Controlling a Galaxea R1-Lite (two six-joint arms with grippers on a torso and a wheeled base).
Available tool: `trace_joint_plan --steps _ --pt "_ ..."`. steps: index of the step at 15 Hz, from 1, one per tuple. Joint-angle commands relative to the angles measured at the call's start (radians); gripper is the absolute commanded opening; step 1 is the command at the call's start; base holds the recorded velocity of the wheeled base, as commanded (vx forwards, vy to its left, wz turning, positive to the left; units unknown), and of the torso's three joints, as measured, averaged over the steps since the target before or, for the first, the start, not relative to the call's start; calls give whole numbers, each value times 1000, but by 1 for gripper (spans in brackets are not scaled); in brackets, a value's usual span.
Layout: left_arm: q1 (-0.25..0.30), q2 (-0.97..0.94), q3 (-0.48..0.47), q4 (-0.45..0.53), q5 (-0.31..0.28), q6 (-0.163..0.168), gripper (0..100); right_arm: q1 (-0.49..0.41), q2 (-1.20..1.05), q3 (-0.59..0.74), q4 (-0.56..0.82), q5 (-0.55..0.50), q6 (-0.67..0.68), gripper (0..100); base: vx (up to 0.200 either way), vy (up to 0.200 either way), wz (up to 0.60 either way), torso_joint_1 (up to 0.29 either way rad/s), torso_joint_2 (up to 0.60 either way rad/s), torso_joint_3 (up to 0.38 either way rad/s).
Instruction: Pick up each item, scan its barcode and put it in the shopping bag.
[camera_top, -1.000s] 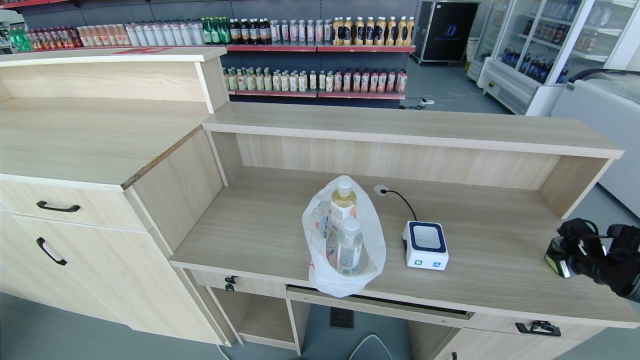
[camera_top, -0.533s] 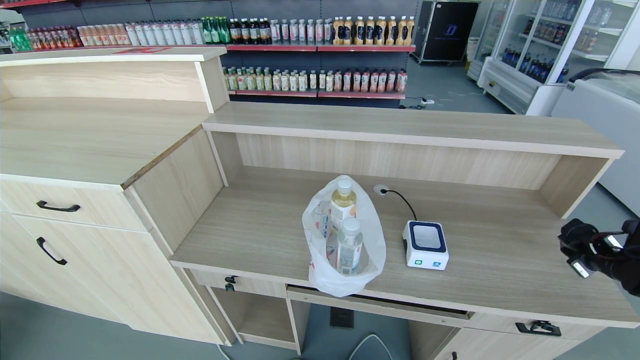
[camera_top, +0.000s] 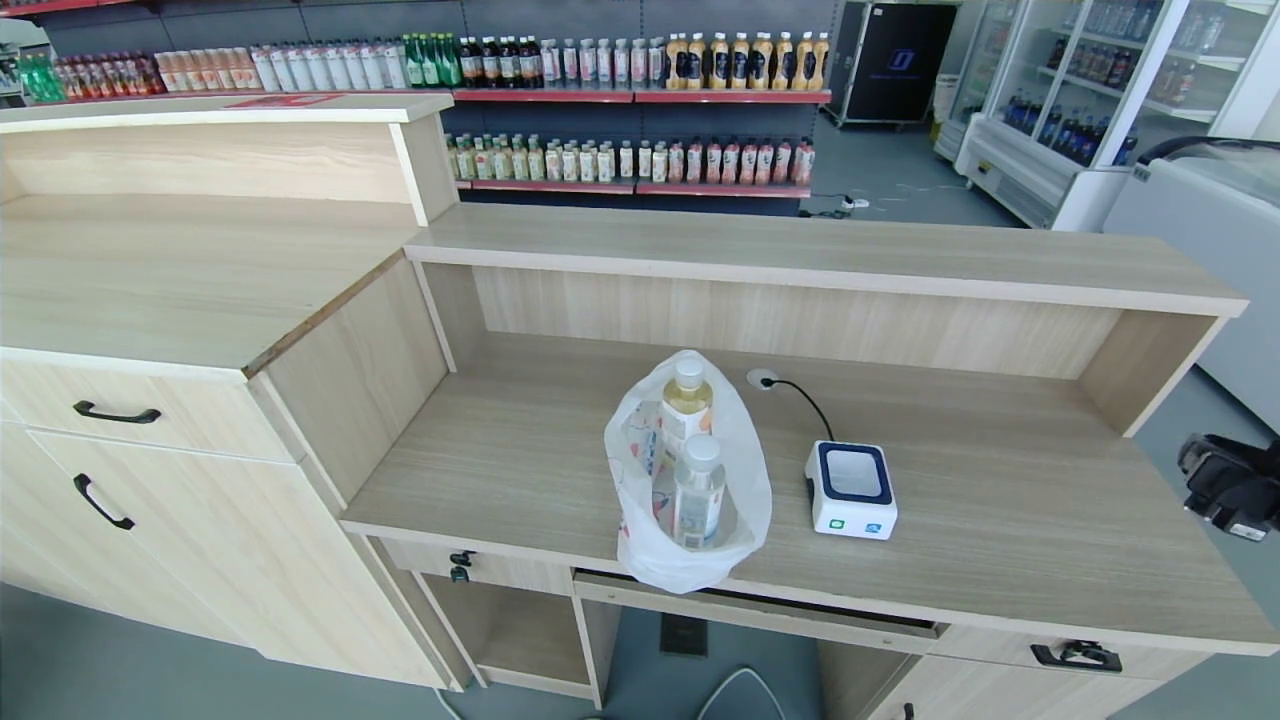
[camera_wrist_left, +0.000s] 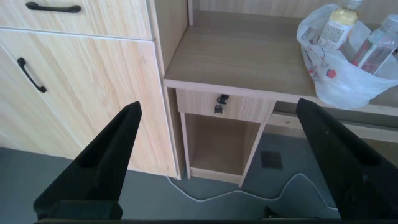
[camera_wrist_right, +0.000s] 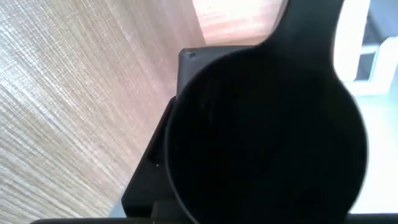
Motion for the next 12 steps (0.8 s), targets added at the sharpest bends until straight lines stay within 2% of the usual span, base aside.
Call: trace_joint_plan --steps 1,4,6,9,10,11,12 --pt "0 0 0 0 0 0 100 -40 -194 70 61 148 -185 0 0 0 0 0 0 0" --pt "0 0 0 0 0 0 100 -37 -448 157 161 450 -432 0 0 0 0 0 0 0" --pt "0 0 0 0 0 0 100 54 -612 223 150 528 -496 0 0 0 0 0 0 0" --pt "0 0 0 0 0 0 100 216 -810 371 58 534 -513 0 0 0 0 0 0 0" --pt "0 0 0 0 0 0 100 312 -862 412 -18 533 -530 0 0 0 0 0 0 0" --pt "0 0 0 0 0 0 100 473 -899 455 -110 530 -579 0 0 0 0 0 0 0" --pt "0 0 0 0 0 0 100 588 -899 473 -150 525 -645 0 0 0 0 0 0 0"
